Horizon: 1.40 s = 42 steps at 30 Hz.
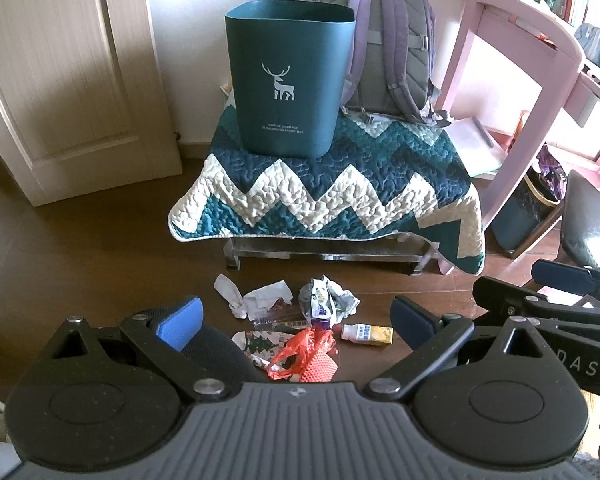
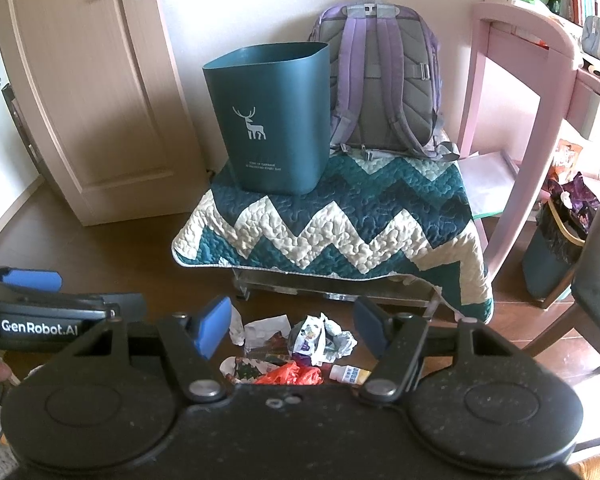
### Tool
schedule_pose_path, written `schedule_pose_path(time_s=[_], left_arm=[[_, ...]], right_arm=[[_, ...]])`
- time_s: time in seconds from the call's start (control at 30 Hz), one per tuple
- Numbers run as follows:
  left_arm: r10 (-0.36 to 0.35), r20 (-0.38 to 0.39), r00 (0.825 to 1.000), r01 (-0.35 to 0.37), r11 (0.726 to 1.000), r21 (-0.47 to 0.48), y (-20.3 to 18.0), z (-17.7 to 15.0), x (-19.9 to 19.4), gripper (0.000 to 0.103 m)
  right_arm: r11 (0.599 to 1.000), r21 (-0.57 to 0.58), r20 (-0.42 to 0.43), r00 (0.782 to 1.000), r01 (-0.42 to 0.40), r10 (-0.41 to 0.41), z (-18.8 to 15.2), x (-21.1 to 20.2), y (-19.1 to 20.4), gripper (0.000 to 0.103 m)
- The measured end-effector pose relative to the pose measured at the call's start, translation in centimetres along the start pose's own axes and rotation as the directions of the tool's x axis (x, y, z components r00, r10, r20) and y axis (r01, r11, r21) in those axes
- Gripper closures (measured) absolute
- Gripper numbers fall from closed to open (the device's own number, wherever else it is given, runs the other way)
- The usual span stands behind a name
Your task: Collect trash
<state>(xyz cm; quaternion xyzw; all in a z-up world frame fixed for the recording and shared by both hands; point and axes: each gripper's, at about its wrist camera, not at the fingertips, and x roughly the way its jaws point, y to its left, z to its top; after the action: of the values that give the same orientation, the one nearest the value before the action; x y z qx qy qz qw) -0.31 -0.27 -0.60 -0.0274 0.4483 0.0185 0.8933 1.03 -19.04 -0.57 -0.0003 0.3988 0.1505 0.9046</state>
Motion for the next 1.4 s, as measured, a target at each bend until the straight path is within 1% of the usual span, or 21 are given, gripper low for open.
schedule_pose_path(time_s=[0.7,0.87,1.0,1.23,1.4], left_arm=[[-0.007,0.005,1.000,0.007,1.000,-0.004,-0.3,0.7,-0.6,0.002],[-0.017,0.015,1.000,0.017,1.000,-0.006,-0.8,1.3,-1.1,0.002],[-0.023,0.030,0.999,0.024,1.000,-0.011,-0.1,1.3,-1.9,0.002],[-0.048,0.043,0.998,0.050,0.998,-0.028,0.5,0.6,-1.1,0.002],[-0.059,0.027,0.998,0.060,0.997,-0.052,1.2,0.8,0.5,0.002]], right_arm=[[1.000,-0.006,0.007,1.000,0.006,-0.006,-0.2,-0.4,0.2,0.036],[1.000,-0.011,0.015,1.000,0.017,-0.017,0.3,-0.7,0.2,0.036],[1.000,-0.018,0.020,0.999,0.026,-0.026,0.4,-1.1,0.6,0.036],[0.998,-0.037,0.019,0.998,0.053,-0.052,0.1,-1.0,1.3,0.036],[0.997,-0.053,0.003,0.999,0.051,-0.051,0.3,0.3,1.3,0.036]])
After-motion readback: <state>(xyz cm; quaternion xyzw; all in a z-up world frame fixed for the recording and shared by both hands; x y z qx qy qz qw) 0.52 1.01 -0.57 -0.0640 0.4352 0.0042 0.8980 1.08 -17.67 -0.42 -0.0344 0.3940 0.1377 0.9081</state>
